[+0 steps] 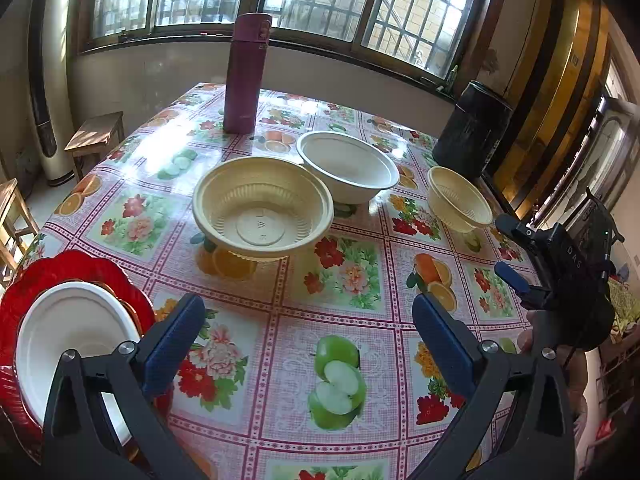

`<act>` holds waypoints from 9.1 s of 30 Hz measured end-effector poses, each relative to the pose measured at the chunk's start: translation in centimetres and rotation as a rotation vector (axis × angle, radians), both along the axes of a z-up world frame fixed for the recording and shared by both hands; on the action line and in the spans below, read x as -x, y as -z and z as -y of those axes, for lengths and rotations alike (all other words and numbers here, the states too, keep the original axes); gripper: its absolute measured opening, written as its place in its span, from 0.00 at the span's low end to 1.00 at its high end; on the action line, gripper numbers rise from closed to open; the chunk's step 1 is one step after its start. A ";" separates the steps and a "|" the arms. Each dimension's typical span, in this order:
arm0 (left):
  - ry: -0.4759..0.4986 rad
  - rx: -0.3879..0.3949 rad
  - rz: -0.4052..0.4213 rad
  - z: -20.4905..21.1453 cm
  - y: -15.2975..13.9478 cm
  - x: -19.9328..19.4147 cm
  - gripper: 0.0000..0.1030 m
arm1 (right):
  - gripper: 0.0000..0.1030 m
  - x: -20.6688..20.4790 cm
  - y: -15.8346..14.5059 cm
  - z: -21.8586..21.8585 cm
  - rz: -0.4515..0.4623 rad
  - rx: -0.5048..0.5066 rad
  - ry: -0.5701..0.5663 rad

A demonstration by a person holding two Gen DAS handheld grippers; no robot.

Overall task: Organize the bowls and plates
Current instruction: 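Withdraw the left gripper from the stack, then move the left gripper to the rim of the beige ridged plastic bowl, then close the left gripper on the beige bowl's rim, then carry the beige bowl onto the white bowl on the stack and release, then withdraw the left gripper and move it toward the smaller white bowl, then close the left gripper on the smaller white bowl's rim and lift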

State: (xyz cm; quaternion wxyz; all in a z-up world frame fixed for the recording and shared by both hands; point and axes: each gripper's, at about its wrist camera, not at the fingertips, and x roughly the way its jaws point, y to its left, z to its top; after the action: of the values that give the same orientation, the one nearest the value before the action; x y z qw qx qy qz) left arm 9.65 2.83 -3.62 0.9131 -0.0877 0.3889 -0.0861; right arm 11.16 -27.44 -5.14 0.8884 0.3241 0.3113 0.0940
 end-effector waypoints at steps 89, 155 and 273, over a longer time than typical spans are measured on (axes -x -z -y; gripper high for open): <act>0.016 -0.323 -0.439 -6.6 4.3 -17.4 0.95 | 0.58 -12.2 5.0 -15.2 -0.188 -0.213 -0.336; -0.172 -0.228 -0.323 -18.6 -2.3 0.9 0.13 | 0.12 3.4 -3.6 -33.1 0.030 0.200 -0.616; 0.000 -0.068 -0.427 2.0 1.3 -27.1 1.00 | 0.91 -16.6 2.2 -6.0 -0.125 -0.070 -0.147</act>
State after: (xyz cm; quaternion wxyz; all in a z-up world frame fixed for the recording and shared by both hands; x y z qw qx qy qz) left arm 36.73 0.87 -4.94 0.8124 -0.0730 0.5761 -0.0525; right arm 27.78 -21.46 -7.33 0.8460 0.3365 0.3858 0.1491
